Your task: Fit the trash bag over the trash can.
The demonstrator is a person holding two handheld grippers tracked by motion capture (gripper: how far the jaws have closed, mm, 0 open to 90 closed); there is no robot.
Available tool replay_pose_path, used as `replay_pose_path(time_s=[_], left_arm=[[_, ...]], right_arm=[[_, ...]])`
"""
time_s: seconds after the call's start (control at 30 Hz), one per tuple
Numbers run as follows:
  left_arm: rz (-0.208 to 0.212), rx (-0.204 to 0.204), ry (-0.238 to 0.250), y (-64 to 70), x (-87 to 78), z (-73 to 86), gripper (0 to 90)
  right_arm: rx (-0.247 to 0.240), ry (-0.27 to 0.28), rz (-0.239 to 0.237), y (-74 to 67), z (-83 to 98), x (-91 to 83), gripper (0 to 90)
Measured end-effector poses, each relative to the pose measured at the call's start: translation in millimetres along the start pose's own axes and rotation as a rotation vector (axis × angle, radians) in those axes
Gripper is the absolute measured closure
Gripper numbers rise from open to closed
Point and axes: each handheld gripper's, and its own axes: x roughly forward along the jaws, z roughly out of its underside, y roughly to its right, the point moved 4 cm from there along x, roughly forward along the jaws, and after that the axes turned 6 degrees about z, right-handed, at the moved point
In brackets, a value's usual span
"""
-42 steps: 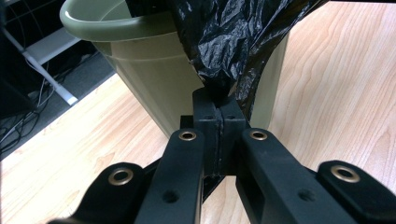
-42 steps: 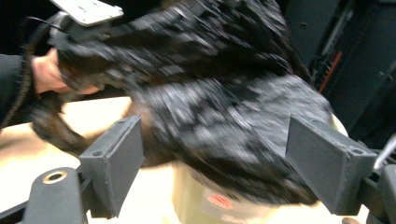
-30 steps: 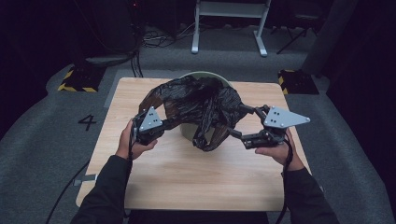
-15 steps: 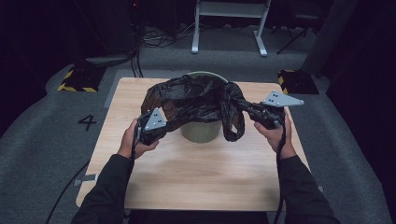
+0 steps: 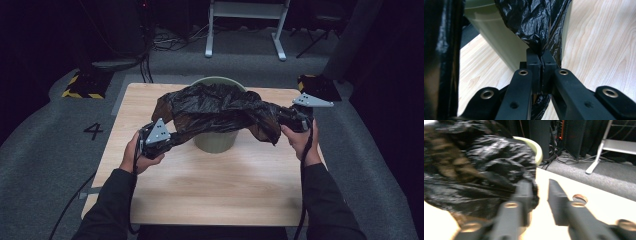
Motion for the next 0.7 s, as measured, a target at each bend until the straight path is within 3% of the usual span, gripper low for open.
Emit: replay_pose_path(time_s=[0.03,0.13,0.23,0.3,0.5,0.7], left_arm=[[-0.004,-0.003,0.007,-0.1,-1.2,-0.1,87.4],[-0.009,0.001,0.019,0.8,-4.8,-1.4,87.4],[-0.014,0.009,0.016,0.4,-4.5,-2.1,87.3],[-0.014,0.009,0.018,0.9,-3.8,-2.9,87.3],[-0.019,0.025,0.007,3.9,-1.5,-6.6,87.4],[-0.019,0.036,-0.007,5.3,1.0,-8.3,87.4]], right_arm=[[0.000,-0.002,0.003,0.8,0.2,-1.0,54.8],[-0.031,0.009,-0.007,-0.6,-2.4,-10.1,39.7],[-0.090,0.022,-0.018,-2.7,-5.4,-23.9,30.4],[-0.116,0.029,-0.042,-4.0,-6.4,-32.4,28.7],[-0.160,0.071,-0.055,-8.3,-14.5,-63.3,26.8],[-0.201,0.134,-0.096,-30.3,-29.3,-88.5,24.8]])
